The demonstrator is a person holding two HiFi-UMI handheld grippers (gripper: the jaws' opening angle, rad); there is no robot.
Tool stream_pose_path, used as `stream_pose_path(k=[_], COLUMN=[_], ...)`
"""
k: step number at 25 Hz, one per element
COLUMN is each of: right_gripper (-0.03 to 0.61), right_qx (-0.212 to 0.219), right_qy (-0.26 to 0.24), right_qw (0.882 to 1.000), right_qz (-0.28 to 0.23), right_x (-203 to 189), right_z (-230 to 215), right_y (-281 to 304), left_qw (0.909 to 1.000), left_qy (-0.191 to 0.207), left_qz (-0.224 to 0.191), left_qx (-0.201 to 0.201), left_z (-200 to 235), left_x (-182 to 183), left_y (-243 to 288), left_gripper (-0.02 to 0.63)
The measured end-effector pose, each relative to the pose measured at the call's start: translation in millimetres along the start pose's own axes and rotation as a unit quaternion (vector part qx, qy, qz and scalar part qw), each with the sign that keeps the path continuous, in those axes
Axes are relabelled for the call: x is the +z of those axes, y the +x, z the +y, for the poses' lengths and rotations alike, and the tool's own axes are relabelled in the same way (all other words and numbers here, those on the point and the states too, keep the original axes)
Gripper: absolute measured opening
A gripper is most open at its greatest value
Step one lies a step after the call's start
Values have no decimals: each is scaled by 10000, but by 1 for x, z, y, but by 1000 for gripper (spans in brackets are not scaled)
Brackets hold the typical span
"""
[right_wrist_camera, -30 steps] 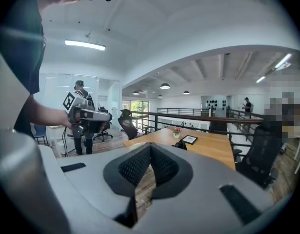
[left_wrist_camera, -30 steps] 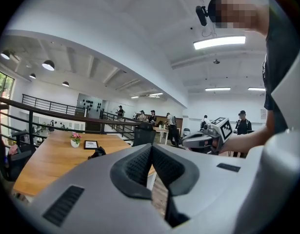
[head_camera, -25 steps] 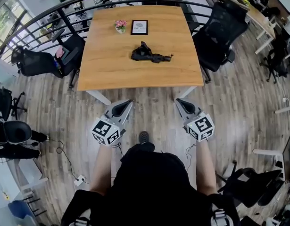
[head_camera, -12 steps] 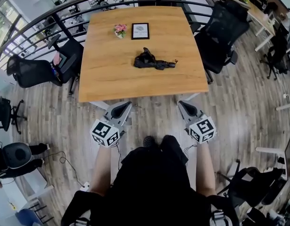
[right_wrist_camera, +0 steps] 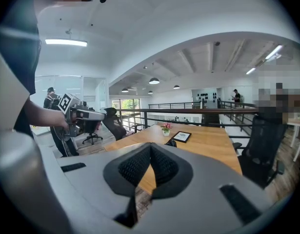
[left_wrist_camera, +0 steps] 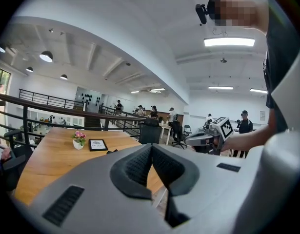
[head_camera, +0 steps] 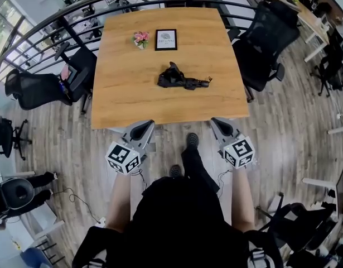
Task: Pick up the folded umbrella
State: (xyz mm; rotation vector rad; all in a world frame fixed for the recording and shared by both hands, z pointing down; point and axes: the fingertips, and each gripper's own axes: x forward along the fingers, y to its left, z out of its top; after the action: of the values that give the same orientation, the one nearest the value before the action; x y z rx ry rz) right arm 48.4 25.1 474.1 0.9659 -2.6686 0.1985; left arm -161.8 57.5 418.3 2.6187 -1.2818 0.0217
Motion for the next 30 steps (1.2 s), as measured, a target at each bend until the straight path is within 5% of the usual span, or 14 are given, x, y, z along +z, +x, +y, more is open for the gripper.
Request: stream_pose_path(k=[24,30], right_gripper=[15,28], right_qx=[683,1065], right_qy=[454,196], right_qw=[9951,9885], right_qz=[560,1056], right_x=[-29,-56], right_z=[-141,-160], right_y=[111,140], left_qw=[9957,9925], left_qy=[-120,-194], left_qz=[508,671], left_qx=[766,1002], left_z=[109,136], left_x=[-30,-43], left_y=[138,166], left_gripper=[21,21])
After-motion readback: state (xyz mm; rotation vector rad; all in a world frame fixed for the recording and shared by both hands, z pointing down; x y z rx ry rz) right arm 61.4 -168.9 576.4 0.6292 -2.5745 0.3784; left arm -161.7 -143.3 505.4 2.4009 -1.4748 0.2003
